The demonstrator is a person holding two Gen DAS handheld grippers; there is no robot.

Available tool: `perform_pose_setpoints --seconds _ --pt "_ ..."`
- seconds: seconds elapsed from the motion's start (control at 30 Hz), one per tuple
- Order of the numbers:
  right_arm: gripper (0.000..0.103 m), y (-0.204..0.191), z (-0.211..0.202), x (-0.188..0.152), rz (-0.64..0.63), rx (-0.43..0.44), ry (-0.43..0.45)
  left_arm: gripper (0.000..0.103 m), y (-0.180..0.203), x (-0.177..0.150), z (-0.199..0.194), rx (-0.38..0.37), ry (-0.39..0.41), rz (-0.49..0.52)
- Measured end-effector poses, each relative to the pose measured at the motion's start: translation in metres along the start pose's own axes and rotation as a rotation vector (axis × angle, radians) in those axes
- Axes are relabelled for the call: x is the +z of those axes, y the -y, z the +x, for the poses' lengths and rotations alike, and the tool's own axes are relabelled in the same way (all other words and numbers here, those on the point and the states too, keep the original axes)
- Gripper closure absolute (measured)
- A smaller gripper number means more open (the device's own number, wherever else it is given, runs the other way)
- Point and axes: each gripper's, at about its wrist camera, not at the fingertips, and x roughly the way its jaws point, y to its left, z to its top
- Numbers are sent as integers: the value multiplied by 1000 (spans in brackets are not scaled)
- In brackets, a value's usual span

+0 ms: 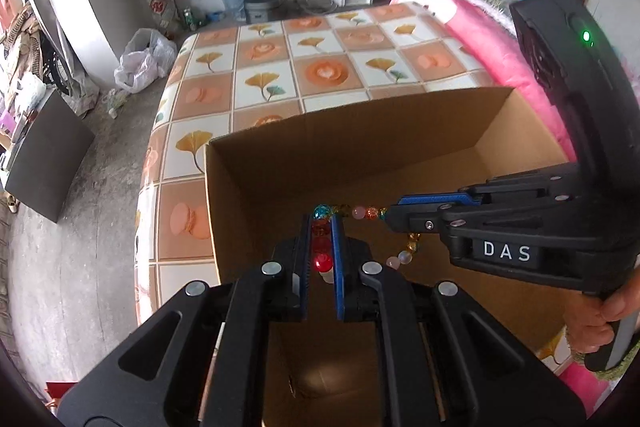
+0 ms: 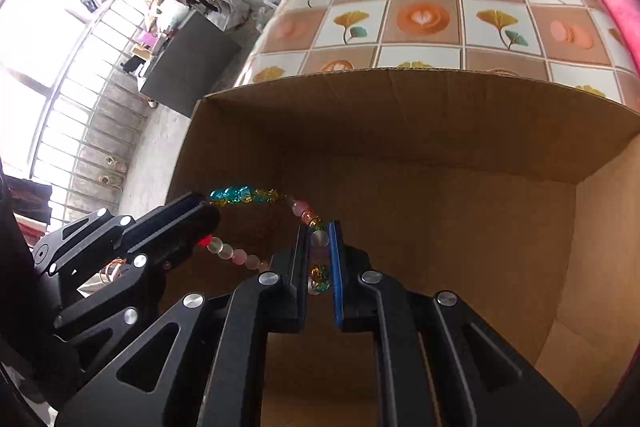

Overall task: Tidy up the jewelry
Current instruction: 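Carry the bracelets into the box and open both tools, then grasp the purple smartwatch face with the right tool while the left grips its strap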

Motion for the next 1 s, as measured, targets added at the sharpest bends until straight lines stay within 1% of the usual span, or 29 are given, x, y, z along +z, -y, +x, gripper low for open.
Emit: perform_pose_setpoints --seconds 0.1,0.2,0.27,0.3,0.37,0.43,0.47,0.5,0.53,0.57,0.6,0.63,0.67,0.7,0.77,0.83,0.9,0.97,1.0 --pt "93 4 27 16 16 -19 -50 94 -4 8 26 67 -67 19" --pt "92 7 52 31 27 -35 -95 94 -8 14 37 88 -92 20" --pt "92 10 60 38 45 -38 -105 92 -9 15 34 95 -78 21" --pt "92 11 62 39 52 -33 -100 86 -9 15 31 95 -68 22" --pt "92 10 57 39 56 -22 -79 80 -10 12 19 91 -30 12" --pt "92 9 46 37 50 -13 -40 79 -10 10 4 83 10 7" --pt "92 6 35 34 39 -5 -11 76 -11 7 -8 70 37 6" --pt "92 4 24 31 29 0 20 69 -12 3 -20 62 66 0" --pt "92 0 6 25 12 4 62 65 -13 -3 -36 53 105 -8" --pt "92 -5 -12 17 -5 9 98 56 -15 -10 -54 45 146 -19" --pt "92 -8 -30 9 -22 15 139 49 -16 -17 -68 41 177 -25" --pt "92 -12 -50 -2 -46 20 185 47 -17 -28 -85 40 209 -31" --pt "92 -15 -68 -14 -68 23 226 40 -18 -39 -99 42 235 -37" --pt "92 -18 -87 -29 -94 26 272 32 -19 -50 -112 47 256 -42" --pt "90 -25 -123 -64 -146 30 356 23 -22 -78 -133 58 283 -65" --pt "81 -31 -152 -104 -197 18 429 19 -28 -107 -143 51 281 -99" --pt "69 -36 -167 -141 -230 -4 475 17 -33 -139 -141 48 256 -154" --pt "63 -37 -165 -176 -251 -25 481 17 -39 -167 -126 63 209 -221" --pt "62 -35 -160 -189 -245 -38 475 17 -41 -181 -115 67 179 -254"
